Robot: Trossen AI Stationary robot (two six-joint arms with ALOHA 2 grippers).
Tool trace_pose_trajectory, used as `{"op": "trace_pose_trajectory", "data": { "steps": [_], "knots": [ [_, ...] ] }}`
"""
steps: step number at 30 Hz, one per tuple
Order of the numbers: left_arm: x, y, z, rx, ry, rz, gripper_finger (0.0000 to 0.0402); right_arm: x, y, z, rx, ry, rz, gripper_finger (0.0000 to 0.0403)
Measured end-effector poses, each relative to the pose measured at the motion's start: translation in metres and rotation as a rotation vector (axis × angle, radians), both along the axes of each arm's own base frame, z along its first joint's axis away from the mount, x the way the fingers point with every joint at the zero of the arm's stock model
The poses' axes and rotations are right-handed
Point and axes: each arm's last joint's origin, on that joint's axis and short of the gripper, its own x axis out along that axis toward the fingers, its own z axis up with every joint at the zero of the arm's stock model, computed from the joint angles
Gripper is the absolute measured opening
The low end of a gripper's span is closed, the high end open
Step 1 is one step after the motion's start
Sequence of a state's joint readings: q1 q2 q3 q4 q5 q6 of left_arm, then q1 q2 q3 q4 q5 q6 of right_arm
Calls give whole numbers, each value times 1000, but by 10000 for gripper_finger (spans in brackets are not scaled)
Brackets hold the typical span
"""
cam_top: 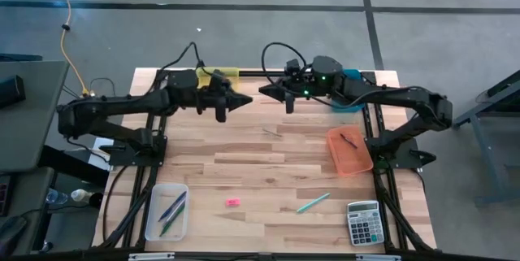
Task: Sort crayons/erasers/pens/pencils in bins
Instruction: Put the gray crayon into the orange bin
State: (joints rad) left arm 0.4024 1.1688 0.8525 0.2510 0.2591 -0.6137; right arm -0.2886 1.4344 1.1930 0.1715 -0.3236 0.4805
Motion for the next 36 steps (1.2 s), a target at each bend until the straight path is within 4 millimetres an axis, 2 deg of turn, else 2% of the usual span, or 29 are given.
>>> {"op": "trace_pose_trajectory", "data": {
  "steps": [4,9,13,17,23,26,31,36],
  "knots": [
    [-20,-5,-10,26,102,23,0,-10,-1,-26,0,290,-31,1],
    [-46,-15,-32,11,104,64,0,-9,5,-77,-59,697,-48,0],
    [-58,-21,-46,5,78,71,0,3,7,-119,-94,837,-7,3],
    [-65,-24,-56,-23,88,78,0,14,3,-161,-125,971,45,31],
    [-71,-26,-58,-13,78,79,0,24,-2,-191,-224,1077,24,102],
    [-73,-27,-59,-13,84,79,0,26,-7,-201,-242,1104,36,120],
    [-73,-27,-62,-22,90,79,0,28,-20,-218,-228,1124,11,120],
    [-73,-27,-62,-32,87,78,0,29,-31,-227,-217,1126,22,100]
  ]
}}
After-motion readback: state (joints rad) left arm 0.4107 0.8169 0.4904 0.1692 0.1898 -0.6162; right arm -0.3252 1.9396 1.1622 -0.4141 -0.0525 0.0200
